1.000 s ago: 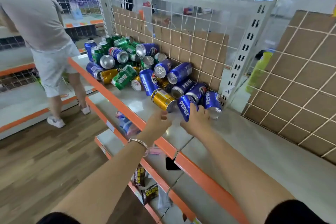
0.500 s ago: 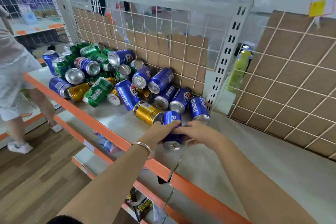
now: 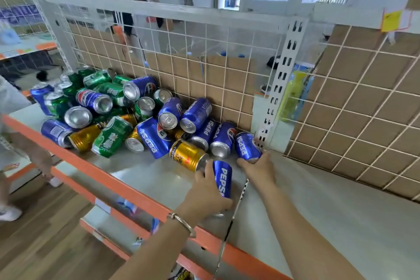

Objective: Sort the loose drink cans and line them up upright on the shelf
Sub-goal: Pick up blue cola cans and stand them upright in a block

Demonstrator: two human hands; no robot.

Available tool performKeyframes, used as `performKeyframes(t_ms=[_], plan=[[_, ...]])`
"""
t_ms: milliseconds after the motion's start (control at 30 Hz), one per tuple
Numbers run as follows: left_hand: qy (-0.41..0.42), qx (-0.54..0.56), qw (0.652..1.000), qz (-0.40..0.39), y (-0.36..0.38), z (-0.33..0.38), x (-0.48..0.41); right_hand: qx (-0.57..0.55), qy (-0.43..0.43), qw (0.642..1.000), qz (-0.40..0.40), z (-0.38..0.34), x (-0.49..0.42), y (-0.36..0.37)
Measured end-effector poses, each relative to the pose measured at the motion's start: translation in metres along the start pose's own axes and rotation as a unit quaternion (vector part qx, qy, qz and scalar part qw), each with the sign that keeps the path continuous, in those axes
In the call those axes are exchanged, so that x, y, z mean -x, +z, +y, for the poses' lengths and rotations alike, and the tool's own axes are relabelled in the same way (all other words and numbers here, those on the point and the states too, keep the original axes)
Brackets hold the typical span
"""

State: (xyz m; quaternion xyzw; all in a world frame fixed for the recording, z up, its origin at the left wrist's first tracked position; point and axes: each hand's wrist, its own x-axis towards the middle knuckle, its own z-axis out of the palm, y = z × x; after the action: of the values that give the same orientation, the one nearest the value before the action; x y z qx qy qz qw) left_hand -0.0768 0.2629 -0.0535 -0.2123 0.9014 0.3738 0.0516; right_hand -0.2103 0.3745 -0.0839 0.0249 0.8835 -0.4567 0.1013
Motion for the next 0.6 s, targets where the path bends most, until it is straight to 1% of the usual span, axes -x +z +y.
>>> performKeyframes(t_ms=[33, 100, 167, 233, 333, 467, 533, 600], plan=[[-0.007, 0.008, 1.0, 0.004, -0.001, -0.002, 0.0, -0.004, -0.001, 1.0, 0.015, -0.002, 0.004, 0.0], [-0.015, 0.017, 0.999, 0.024, -0.003, -0.006, 0.0, -0.01, -0.002, 1.0, 0.008, -0.001, 0.006, -0.001], [-0.015, 0.008, 0.999, 0.037, -0.005, -0.007, 0.0, 0.002, -0.022, 1.0, 0.003, 0.002, 0.01, -0.006], [-0.01, -0.012, 1.0, 0.023, -0.008, -0.006, -0.002, 0.03, -0.041, 0.999, 0.007, 0.008, 0.019, -0.009], [0.001, -0.052, 0.998, -0.019, -0.012, -0.005, -0.006, 0.089, -0.06, 0.994, 0.011, 0.014, 0.039, -0.013], [-0.005, -0.059, 0.997, -0.05, -0.023, -0.012, -0.009, 0.155, -0.101, 0.983, -0.004, 0.021, 0.068, -0.019], [-0.014, -0.08, 0.996, -0.026, -0.025, -0.019, -0.005, 0.157, -0.11, 0.981, -0.019, 0.025, 0.08, -0.023], [-0.014, -0.078, 0.996, 0.028, -0.019, -0.025, 0.008, 0.157, -0.114, 0.981, -0.022, 0.03, 0.089, -0.026]])
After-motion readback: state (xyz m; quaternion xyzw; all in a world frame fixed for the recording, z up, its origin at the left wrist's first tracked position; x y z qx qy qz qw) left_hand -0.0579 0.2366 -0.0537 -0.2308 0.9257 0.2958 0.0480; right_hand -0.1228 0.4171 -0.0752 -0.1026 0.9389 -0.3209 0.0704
